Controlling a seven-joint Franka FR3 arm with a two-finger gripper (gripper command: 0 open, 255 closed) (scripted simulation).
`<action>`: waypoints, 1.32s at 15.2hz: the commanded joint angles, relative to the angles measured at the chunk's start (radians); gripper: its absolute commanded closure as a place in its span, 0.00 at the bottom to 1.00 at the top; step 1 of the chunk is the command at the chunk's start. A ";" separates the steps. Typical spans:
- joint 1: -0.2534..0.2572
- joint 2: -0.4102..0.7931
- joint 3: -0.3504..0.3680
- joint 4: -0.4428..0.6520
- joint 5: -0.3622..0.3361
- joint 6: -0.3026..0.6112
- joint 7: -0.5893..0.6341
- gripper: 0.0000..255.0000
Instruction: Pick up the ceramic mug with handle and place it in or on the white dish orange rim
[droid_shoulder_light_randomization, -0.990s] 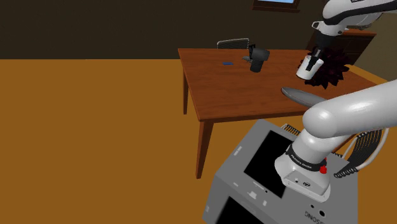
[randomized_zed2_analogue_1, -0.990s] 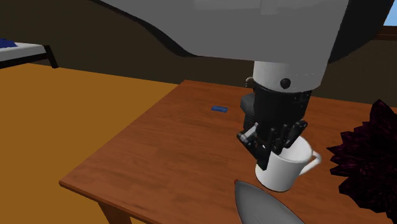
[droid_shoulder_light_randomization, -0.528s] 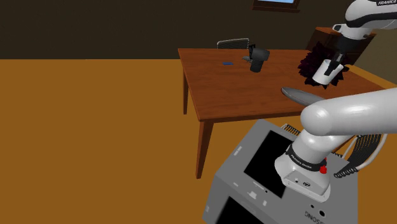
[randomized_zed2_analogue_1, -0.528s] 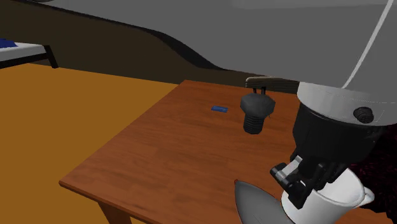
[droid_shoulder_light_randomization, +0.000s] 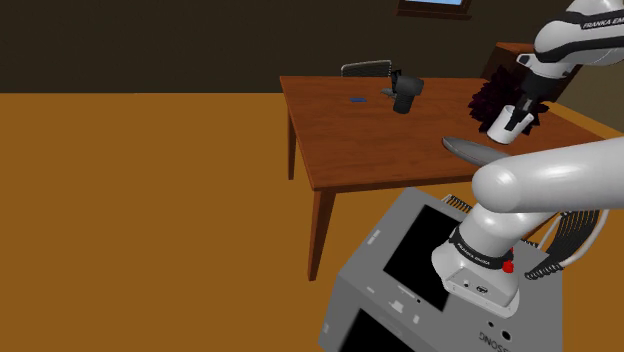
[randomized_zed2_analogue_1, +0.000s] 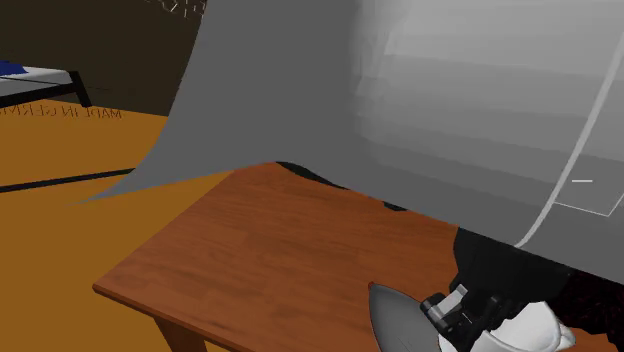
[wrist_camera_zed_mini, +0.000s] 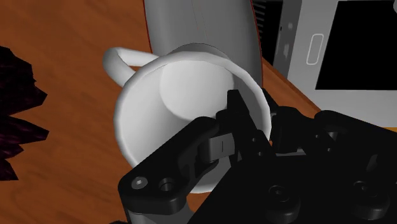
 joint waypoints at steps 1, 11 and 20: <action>0.000 0.009 -0.014 -0.021 -0.010 0.031 0.003 1.00; 0.002 0.053 -0.074 -0.089 -0.049 0.146 0.012 1.00; 0.002 0.053 -0.074 -0.089 -0.049 0.146 0.012 0.00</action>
